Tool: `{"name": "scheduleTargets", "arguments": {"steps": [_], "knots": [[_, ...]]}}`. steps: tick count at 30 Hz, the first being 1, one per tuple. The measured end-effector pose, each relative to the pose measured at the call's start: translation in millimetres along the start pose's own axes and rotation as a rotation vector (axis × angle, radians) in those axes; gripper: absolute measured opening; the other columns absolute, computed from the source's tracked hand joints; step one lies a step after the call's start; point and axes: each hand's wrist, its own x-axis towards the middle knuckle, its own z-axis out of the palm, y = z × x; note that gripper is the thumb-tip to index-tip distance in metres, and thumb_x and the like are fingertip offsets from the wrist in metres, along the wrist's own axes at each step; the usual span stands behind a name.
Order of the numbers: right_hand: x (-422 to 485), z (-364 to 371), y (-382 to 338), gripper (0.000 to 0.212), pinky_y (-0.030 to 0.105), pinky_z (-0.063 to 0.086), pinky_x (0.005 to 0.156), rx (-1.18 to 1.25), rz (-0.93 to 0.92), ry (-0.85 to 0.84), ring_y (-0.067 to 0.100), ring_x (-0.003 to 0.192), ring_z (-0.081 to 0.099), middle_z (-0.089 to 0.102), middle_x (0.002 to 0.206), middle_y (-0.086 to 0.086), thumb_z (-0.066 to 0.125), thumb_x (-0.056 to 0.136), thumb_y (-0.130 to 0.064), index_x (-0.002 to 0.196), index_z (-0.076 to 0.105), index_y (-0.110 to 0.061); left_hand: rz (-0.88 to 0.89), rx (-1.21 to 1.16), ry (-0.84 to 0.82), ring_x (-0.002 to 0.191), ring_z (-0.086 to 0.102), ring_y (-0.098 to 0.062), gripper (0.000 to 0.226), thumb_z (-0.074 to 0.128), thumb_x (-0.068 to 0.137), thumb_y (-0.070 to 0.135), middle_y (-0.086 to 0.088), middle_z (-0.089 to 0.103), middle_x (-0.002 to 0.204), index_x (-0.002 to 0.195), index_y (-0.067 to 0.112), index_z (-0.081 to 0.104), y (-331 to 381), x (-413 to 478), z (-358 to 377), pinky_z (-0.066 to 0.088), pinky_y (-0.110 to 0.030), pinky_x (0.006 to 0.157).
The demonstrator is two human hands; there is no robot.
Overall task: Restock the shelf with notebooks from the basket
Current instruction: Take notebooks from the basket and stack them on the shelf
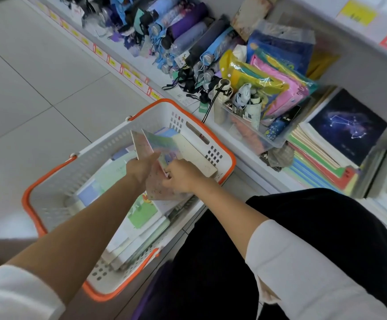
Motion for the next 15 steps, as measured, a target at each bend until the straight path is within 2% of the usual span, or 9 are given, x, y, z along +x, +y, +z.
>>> {"name": "scheduleTargets", "arguments": {"steps": [2, 3, 5, 7, 9, 11, 13, 15], "knots": [[-9.4, 1.5, 0.3, 0.044, 0.027, 0.029, 0.050, 0.124, 0.026, 0.033, 0.016, 0.050, 0.039, 0.040, 0.052, -0.003, 0.063, 0.084, -0.017, 0.052, 0.034, -0.024, 0.020, 0.053, 0.015, 0.099, 0.066, -0.033, 0.061, 0.078, 0.076, 0.037, -0.015, 0.067, 0.115, 0.123, 0.002, 0.059, 6.6, -6.9, -0.6, 0.055, -0.045, 0.089], [-14.1, 0.4, -1.1, 0.037, 0.029, 0.035, 0.054, 0.184, 0.041, 0.051, 0.020, 0.054, 0.046, 0.048, 0.054, -0.001, 0.062, 0.083, -0.016, 0.052, 0.043, -0.021, 0.035, 0.062, 0.016, 0.098, 0.066, -0.033, 0.060, 0.078, 0.076, 0.036, -0.014, 0.067, 0.113, 0.122, 0.002, 0.059, 10.0, -10.1, -1.1, 0.055, -0.044, 0.087], [-24.8, -4.2, -5.8, 0.019, 0.037, 0.048, 0.060, 0.229, 0.047, 0.081, 0.027, 0.069, 0.063, 0.069, 0.072, 0.007, 0.063, 0.083, -0.022, 0.071, 0.069, -0.009, 0.071, 0.040, -0.006, 0.088, 0.067, -0.029, 0.053, 0.079, 0.076, 0.031, -0.013, 0.068, 0.104, 0.117, 0.003, 0.060, 17.5, -19.0, -0.7, 0.057, -0.038, 0.073], [-33.4, -9.7, -9.8, 0.023, 0.039, 0.053, 0.070, 0.209, 0.015, 0.109, 0.027, 0.084, 0.068, 0.074, 0.088, 0.009, 0.064, 0.084, -0.028, 0.093, 0.075, -0.009, 0.111, 0.042, -0.034, 0.077, 0.066, -0.028, 0.036, 0.073, 0.080, 0.020, -0.017, 0.069, 0.100, 0.110, 0.002, 0.062, 26.4, -29.4, 0.9, 0.057, -0.037, 0.064], [-40.8, -19.5, -8.7, 0.024, 0.037, 0.054, 0.087, 0.268, 0.021, 0.066, 0.021, 0.099, 0.067, 0.073, 0.105, 0.006, 0.065, 0.085, -0.022, 0.105, 0.075, -0.012, 0.172, 0.046, -0.056, 0.075, 0.063, -0.030, 0.025, 0.064, 0.084, 0.008, -0.023, 0.067, 0.103, 0.108, -0.001, 0.063, 37.8, -38.7, 0.6, 0.056, -0.044, 0.071], [-45.5, -39.8, -0.2, 0.027, 0.035, 0.048, 0.099, 0.289, 0.069, 0.084, 0.020, 0.111, 0.062, 0.069, 0.118, 0.004, 0.061, 0.086, -0.013, 0.111, 0.073, -0.013, 0.247, 0.009, -0.135, 0.076, 0.063, -0.030, 0.029, 0.057, 0.086, -0.001, -0.022, 0.067, 0.104, 0.115, -0.003, 0.063, 55.1, -50.6, 1.0, 0.055, -0.042, 0.074], [-52.0, -67.9, 11.7, 0.036, 0.041, 0.045, 0.102, 0.275, 0.102, 0.267, 0.023, 0.116, 0.059, 0.063, 0.128, 0.005, 0.058, 0.088, -0.010, 0.123, 0.065, -0.013, 0.301, -0.052, -0.230, 0.085, 0.063, -0.034, 0.034, 0.052, 0.088, -0.005, -0.021, 0.065, 0.110, 0.120, -0.001, 0.061, 74.1, -66.8, 5.4, 0.053, -0.045, 0.083], [-65.1, -97.7, 22.1, 0.049, 0.042, 0.046, 0.099, 0.315, 0.144, 0.421, 0.023, 0.113, 0.057, 0.055, 0.135, 0.005, 0.055, 0.092, -0.015, 0.140, 0.047, -0.017, 0.310, -0.107, -0.283, 0.090, 0.063, -0.034, 0.034, 0.050, 0.090, -0.001, -0.018, 0.065, 0.109, 0.122, 0.001, 0.060, 92.6, -86.2, 15.7, 0.053, -0.046, 0.086]]}}
